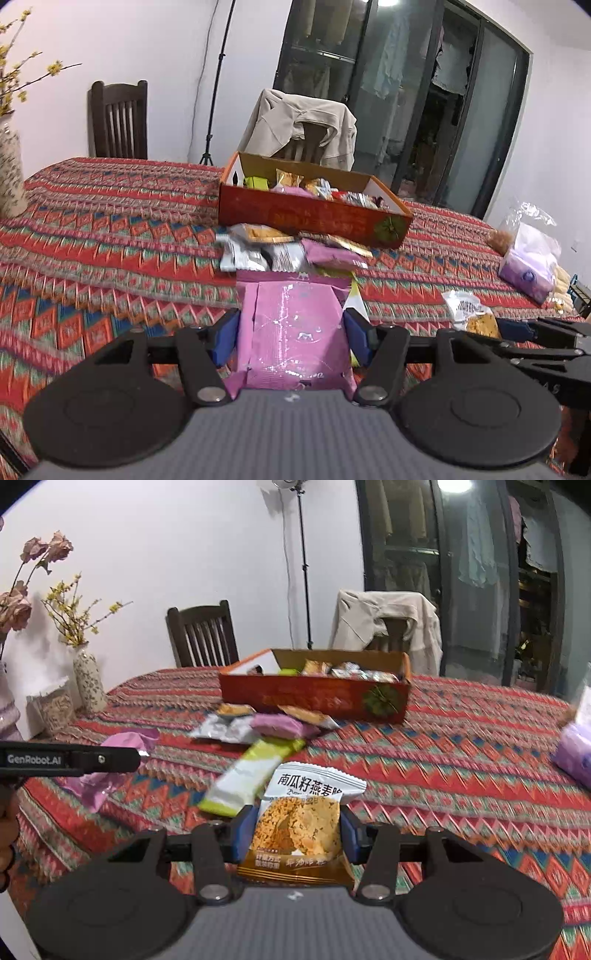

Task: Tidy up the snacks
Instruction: 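Carry both packets into the cardboard box and release them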

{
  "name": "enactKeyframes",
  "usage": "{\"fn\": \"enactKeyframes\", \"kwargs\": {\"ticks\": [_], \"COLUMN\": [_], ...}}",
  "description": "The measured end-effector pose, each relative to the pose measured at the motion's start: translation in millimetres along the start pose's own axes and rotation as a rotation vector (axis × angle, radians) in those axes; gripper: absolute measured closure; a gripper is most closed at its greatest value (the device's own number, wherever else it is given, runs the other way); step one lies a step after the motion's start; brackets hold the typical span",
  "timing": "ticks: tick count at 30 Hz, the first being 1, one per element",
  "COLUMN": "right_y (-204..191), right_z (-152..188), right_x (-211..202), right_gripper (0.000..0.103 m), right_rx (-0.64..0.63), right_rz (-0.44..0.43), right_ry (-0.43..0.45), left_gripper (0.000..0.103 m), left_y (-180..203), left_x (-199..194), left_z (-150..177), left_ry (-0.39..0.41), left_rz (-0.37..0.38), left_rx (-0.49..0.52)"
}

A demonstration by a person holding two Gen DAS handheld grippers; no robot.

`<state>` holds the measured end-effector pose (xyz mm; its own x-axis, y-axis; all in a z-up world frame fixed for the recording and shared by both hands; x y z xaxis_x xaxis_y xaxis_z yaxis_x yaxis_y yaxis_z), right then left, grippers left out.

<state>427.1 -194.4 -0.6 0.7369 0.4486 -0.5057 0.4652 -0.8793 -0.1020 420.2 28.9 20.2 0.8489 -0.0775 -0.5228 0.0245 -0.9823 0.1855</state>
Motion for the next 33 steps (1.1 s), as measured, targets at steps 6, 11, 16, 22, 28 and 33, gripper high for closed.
{"fn": "enactKeyframes", "kwargs": {"ticks": [6, 11, 16, 22, 28, 33], "right_y": [-4.3, 3.1, 30.2, 66.1, 72.4, 71.0], "right_z": [-70.6, -143.7, -190.1, -187.7, -159.0, -161.6], "right_x": [33.0, 79.9, 159.5, 270.7, 318.3, 313.9], "right_gripper": [0.056, 0.056, 0.056, 0.056, 0.055, 0.047], "right_rx": [-0.084, -0.141, -0.122, -0.051, -0.075, -0.080], "right_rz": [-0.012, -0.014, 0.018, 0.025, 0.038, 0.026], "right_ry": [0.057, 0.105, 0.090, -0.057, -0.151, -0.143], "left_gripper": [0.042, 0.041, 0.041, 0.042, 0.041, 0.028], "left_y": [-6.6, -0.4, 6.8, 0.9, 0.9, -5.4], "left_x": [35.5, 95.3, 179.2, 279.8, 329.1, 335.5], "left_z": [-85.4, -156.0, -190.2, -190.3, -155.4, -146.2], "left_ry": [0.065, 0.100, 0.040, -0.089, -0.209, -0.236], "left_rz": [0.066, 0.102, 0.147, 0.107, 0.086, 0.084], "left_rx": [0.073, 0.096, 0.038, -0.034, -0.039, -0.075]}}
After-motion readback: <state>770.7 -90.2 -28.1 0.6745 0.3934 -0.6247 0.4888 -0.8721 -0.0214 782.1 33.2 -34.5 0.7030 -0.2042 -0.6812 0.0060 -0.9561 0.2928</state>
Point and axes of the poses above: each gripper's, at about its wrist camera, not at the fingertips, and x roughly the way its jaws point, y to its right, z to its underside, the point moved 8 cm from there along x, roughly the way its jaws point
